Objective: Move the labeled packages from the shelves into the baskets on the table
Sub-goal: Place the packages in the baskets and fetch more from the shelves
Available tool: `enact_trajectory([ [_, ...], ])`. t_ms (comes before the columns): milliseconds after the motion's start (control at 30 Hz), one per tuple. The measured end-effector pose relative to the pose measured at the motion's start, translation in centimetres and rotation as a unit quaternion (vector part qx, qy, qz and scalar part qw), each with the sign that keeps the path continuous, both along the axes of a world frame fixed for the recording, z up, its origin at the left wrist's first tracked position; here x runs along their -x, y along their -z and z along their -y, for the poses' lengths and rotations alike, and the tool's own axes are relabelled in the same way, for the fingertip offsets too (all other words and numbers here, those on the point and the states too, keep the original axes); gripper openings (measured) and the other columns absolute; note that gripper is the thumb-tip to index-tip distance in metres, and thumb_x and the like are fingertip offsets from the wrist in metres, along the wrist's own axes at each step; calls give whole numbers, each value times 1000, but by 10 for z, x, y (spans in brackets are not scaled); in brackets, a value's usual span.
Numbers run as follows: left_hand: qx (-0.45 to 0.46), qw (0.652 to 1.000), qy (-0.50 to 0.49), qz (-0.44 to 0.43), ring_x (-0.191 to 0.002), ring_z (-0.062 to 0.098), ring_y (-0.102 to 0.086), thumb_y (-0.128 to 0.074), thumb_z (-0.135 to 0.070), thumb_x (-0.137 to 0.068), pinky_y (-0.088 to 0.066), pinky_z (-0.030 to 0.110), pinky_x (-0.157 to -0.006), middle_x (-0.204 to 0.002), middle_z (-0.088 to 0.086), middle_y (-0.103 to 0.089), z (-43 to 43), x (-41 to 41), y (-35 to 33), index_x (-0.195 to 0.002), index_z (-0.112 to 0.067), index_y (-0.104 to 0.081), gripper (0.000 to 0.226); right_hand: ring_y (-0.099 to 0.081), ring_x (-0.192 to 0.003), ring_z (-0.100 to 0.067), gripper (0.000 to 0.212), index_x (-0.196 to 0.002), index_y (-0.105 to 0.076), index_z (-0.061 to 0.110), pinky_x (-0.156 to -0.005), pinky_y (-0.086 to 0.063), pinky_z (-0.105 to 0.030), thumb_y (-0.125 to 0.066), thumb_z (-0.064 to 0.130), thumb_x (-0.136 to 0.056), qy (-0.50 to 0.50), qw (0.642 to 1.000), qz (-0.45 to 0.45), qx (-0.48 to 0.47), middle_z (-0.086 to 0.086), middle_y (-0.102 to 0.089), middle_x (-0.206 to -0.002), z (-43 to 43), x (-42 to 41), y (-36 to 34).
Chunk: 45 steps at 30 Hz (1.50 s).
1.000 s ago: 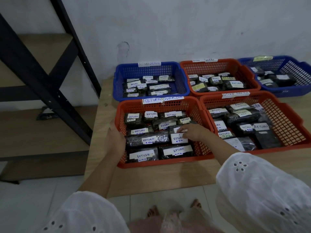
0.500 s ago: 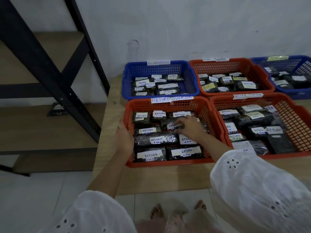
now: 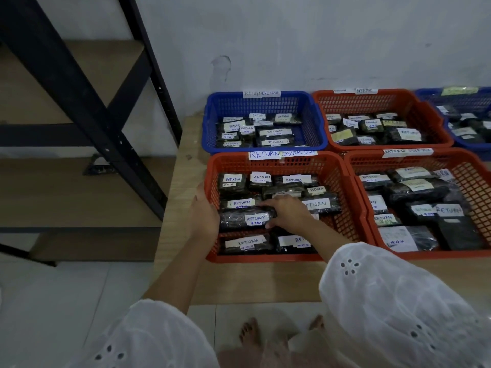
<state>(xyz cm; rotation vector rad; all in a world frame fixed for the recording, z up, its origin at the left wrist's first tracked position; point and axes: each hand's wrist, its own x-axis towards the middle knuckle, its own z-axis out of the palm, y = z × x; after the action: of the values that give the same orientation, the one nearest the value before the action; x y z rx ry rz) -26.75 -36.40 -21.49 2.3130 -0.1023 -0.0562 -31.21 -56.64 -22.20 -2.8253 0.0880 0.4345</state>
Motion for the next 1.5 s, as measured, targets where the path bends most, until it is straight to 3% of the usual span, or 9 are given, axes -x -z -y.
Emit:
enact_trajectory([
  [200,-7,1000,5,-3,-101,30,-58,-39,-4,-92,-49,50,-87,-116,15,-58,-1,-1,1,-142,-15,-28,53,-46,-115,-23,51,-121,-61,23,-94,-44,-35,-78,33,-74,92,986,35,-134,-5,-52,-116,23,12,-10],
  [367,-7,1000,2,2,-100,29,-58,-40,-3,-92,-49,47,-84,-116,15,-58,-1,-1,3,-143,-15,-26,53,-59,-97,-18,33,-106,-65,20,-84,-49,-31,-79,22,-75,85,991,-68,-72,0,-62,-102,70,27,-29],
  [533,-7,1000,4,5,-105,30,-57,-41,-5,-92,-48,50,-88,-120,16,-56,-1,-2,3,-143,-14,-27,53,-55,-93,-15,43,-121,-60,14,-81,-46,-26,-72,6,-80,62,993,-87,-47,-7,-63,-110,72,30,-30],
  [700,-10,1000,2,2,-104,33,-57,-41,-4,-92,-47,54,-88,-119,18,-56,0,-1,3,-143,-13,-27,54,-53,-114,-23,35,-122,-58,8,-91,-44,-31,-63,8,-87,69,990,-122,-29,-10,-58,-124,80,27,-46],
  [867,-22,1000,-1,8,-105,34,-56,-41,-4,-92,-46,52,-89,-121,19,-55,0,-1,2,-144,-12,-27,55,-59,-96,-17,24,-112,-58,16,-77,-47,-25,-60,12,-89,80,965,-185,-168,-6,-61,-116,77,37,-71],
  [933,-21,1000,0,5,-105,35,-56,-42,-6,-92,-47,54,-89,-120,19,-55,0,-1,3,-144,-14,-26,55,-62,-98,-23,18,-108,-55,17,-81,-51,-34,-57,11,-91,78,953,-204,-208,-9,-65,-113,66,43,-71],
  [1000,-15,1000,6,3,-105,34,-57,-43,-8,-92,-47,54,-88,-120,19,-56,0,-1,3,-144,-14,-25,55,-61,-97,-27,19,-111,-53,12,-84,-50,-39,-54,11,-92,79,952,-194,-222,-12,-65,-112,54,44,-66],
  [1267,2,1000,17,1,-107,32,-57,-42,-13,-93,-48,54,-89,-121,16,-55,-1,0,2,-143,-17,-26,52,-51,-85,-17,15,-108,-51,18,-65,-49,-25,-44,21,-96,87,931,-241,-260,-2,-52,-98,10,45,-33],
  [1500,-6,1000,13,0,-108,32,-56,-42,-10,-93,-47,54,-90,-123,15,-55,-2,-2,3,-143,-15,-27,53,-55,-87,-19,20,-113,-48,11,-62,-43,-24,-42,22,-97,121,951,-182,-220,-11,-59,-113,24,49,-27],
])
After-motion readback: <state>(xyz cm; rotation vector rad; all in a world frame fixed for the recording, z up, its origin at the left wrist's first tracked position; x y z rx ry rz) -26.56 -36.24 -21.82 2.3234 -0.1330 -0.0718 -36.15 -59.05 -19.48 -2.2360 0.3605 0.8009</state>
